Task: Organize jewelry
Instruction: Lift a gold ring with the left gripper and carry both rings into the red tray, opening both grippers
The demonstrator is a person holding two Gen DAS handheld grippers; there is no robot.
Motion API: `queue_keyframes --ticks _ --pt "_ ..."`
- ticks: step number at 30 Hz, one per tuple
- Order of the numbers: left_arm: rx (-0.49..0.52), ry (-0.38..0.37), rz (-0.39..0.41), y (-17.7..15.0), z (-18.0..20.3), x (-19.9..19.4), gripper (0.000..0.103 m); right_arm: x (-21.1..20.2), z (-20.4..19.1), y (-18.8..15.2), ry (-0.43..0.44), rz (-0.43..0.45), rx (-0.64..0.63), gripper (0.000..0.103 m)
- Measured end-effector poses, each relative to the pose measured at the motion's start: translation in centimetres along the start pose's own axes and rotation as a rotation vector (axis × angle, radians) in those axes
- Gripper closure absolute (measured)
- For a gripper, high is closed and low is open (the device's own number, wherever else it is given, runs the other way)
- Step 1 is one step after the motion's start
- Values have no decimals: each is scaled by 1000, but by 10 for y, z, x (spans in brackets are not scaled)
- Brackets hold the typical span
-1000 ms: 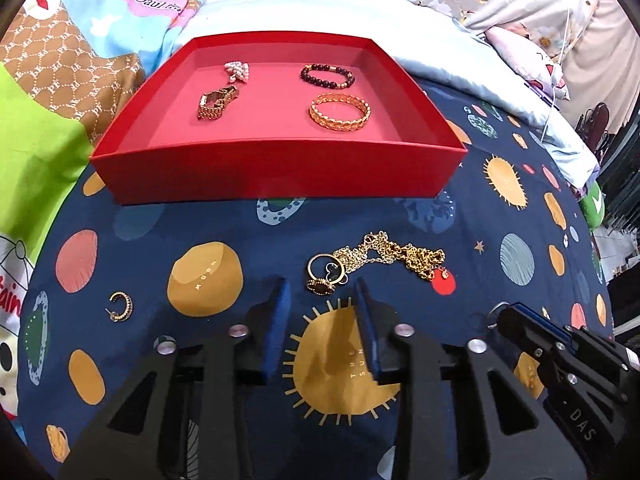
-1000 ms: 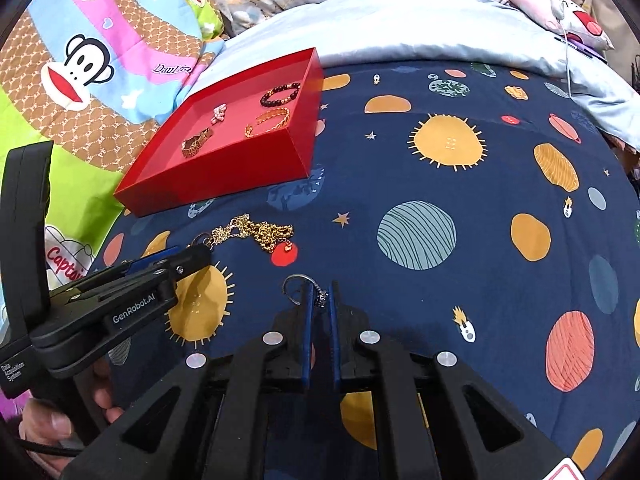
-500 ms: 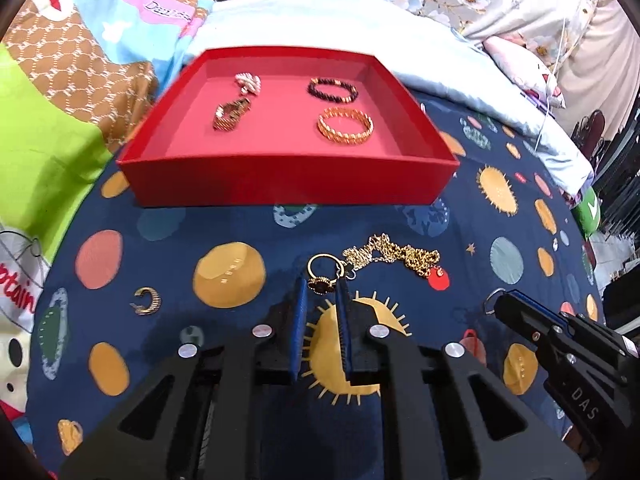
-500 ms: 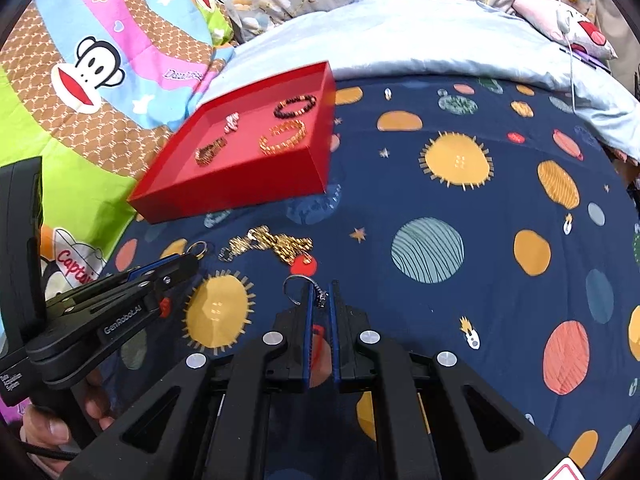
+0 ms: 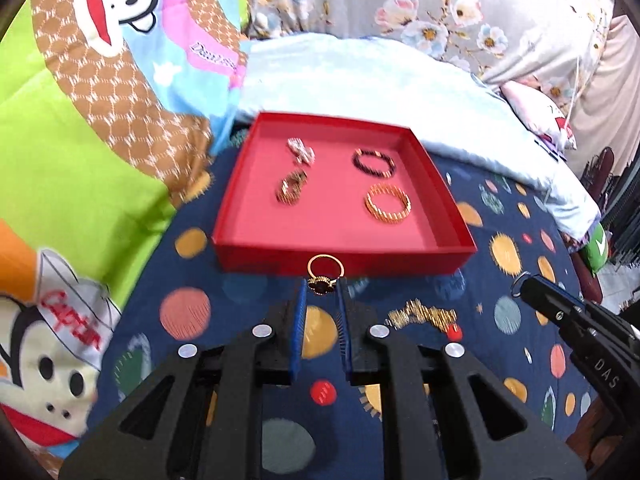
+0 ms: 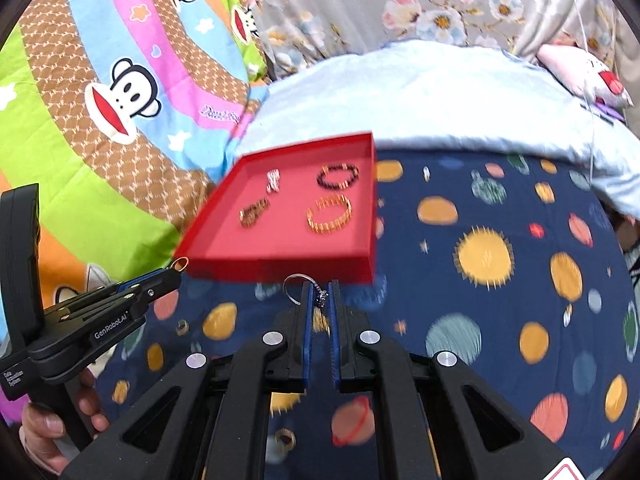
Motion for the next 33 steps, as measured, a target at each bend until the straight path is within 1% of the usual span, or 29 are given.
queue_keyframes --ticks 3,6,12,16,21,32,33 --pt "1 12 26 17 -3 3 89 11 -3 18 3 16 -9 97" --pt "5 27 43 34 -4 13 89 27 -2 33 15 13 1 97" --pt "-2 49 36 56 -7 44 89 64 -4 51 13 -15 2 97" --pt "-3 62 15 61 -9 64 89 91 -3 50 10 -55 0 97" --pt "-14 80 -7 62 -14 80 89 108 -3 44 12 -88 3 97" --pt "-27 101 -33 59 -22 98 89 126 -6 41 6 -109 -10 96" --pt "-29 102 -36 59 -23 99 89 126 -6 41 5 -104 -9 93"
Point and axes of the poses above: each gripper's, at about its wrist camera, not at the fingertips, and x roughly the way its jaws point, z to its right, y to its top, the point moved 6 cm from there along x, roughly the way its jaws point, and after that the axes turned 4 degrees about -x, right-handed, at the moved point
